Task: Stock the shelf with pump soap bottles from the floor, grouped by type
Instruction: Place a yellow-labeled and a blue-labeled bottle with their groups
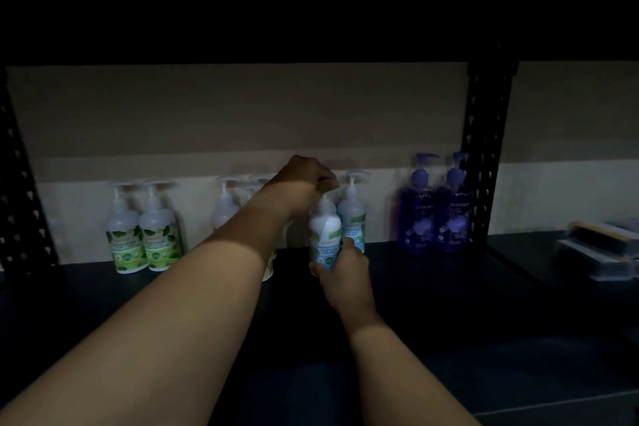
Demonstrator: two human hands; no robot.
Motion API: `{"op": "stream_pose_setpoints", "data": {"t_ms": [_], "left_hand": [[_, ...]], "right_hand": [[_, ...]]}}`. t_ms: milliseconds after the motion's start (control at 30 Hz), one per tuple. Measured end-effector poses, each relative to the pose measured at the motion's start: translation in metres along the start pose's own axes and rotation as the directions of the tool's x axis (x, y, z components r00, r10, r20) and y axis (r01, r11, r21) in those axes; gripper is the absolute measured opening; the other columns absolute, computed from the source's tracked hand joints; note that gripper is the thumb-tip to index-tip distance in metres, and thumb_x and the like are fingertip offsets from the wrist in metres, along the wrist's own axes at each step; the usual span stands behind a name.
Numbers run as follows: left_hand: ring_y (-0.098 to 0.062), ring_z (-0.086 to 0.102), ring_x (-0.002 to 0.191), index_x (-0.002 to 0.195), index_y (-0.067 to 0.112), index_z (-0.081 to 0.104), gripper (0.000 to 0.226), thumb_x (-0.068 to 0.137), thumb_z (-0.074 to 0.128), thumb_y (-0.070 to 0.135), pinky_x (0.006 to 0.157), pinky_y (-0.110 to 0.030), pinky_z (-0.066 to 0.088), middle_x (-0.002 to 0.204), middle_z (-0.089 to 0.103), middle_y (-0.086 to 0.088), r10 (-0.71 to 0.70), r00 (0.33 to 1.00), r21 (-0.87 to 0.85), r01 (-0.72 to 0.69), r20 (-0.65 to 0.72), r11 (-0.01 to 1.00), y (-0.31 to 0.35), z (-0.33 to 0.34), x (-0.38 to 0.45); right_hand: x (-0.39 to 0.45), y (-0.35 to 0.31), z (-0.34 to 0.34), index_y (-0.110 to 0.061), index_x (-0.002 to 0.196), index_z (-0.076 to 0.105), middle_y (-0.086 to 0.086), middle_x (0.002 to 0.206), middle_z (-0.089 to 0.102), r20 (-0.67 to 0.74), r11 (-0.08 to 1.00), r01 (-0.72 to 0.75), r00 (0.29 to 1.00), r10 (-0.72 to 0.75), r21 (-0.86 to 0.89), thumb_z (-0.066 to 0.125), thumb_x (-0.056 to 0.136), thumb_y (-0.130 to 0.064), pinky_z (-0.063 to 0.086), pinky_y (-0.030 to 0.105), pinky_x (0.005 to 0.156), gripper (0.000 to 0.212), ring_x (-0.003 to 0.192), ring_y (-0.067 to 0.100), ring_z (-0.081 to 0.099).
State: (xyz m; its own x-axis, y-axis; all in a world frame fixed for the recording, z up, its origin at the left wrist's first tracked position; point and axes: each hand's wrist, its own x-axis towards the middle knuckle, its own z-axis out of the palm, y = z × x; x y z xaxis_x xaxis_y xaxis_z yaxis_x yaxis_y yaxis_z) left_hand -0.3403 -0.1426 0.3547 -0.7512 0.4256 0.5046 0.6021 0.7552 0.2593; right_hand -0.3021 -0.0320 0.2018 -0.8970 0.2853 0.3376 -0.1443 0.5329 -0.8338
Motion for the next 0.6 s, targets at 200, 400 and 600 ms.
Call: {"op": "stream_pose_setpoints", "data": {"t_ms": [200, 400, 600], "left_hand": [[-0.025, 0.07, 0.105, 0.105, 0.009, 0.082, 0.023, 0.098, 0.068, 0.026, 0.095, -0.033, 0.053, 0.109, 0.078, -0.011, -0.183, 0.977, -0.119, 0.17, -0.11, 0.978, 0.011, 0.011, -0.001], [-0.028, 0.07, 0.107, 0.11, 0.009, 0.08, 0.026, 0.097, 0.072, 0.03, 0.094, -0.032, 0.054, 0.113, 0.077, -0.012, -0.283, 0.929, -0.242, 0.225, -0.239, 0.944, 0.014, 0.028, -0.009], [-0.032, 0.07, 0.105, 0.116, 0.001, 0.073, 0.038, 0.097, 0.072, 0.033, 0.093, -0.037, 0.054, 0.112, 0.075, -0.018, -0.279, 0.907, -0.255, 0.202, -0.315, 0.946, 0.013, 0.043, -0.046]], "right_hand": [[-0.001, -0.001, 0.0, -0.011, 0.122, 0.054, 0.011, 0.117, 0.065, -0.005, 1.0, -0.007, 1.0, 0.007, -0.026, 0.084, 0.083, -0.024, 0.06, 0.044, 0.085, 0.05, 0.103, 0.028, 0.067], [-0.002, -0.004, 0.0, -0.014, 0.121, 0.054, 0.009, 0.116, 0.066, 0.007, 0.999, -0.031, 0.999, 0.031, -0.007, 0.086, 0.081, -0.024, 0.061, 0.045, 0.086, 0.052, 0.103, 0.026, 0.068], [-0.001, -0.002, -0.005, -0.013, 0.124, 0.054, 0.008, 0.117, 0.066, 0.046, 0.999, -0.039, 0.998, 0.039, 0.0, 0.088, 0.079, -0.021, 0.061, 0.042, 0.086, 0.057, 0.103, 0.024, 0.068]]}}
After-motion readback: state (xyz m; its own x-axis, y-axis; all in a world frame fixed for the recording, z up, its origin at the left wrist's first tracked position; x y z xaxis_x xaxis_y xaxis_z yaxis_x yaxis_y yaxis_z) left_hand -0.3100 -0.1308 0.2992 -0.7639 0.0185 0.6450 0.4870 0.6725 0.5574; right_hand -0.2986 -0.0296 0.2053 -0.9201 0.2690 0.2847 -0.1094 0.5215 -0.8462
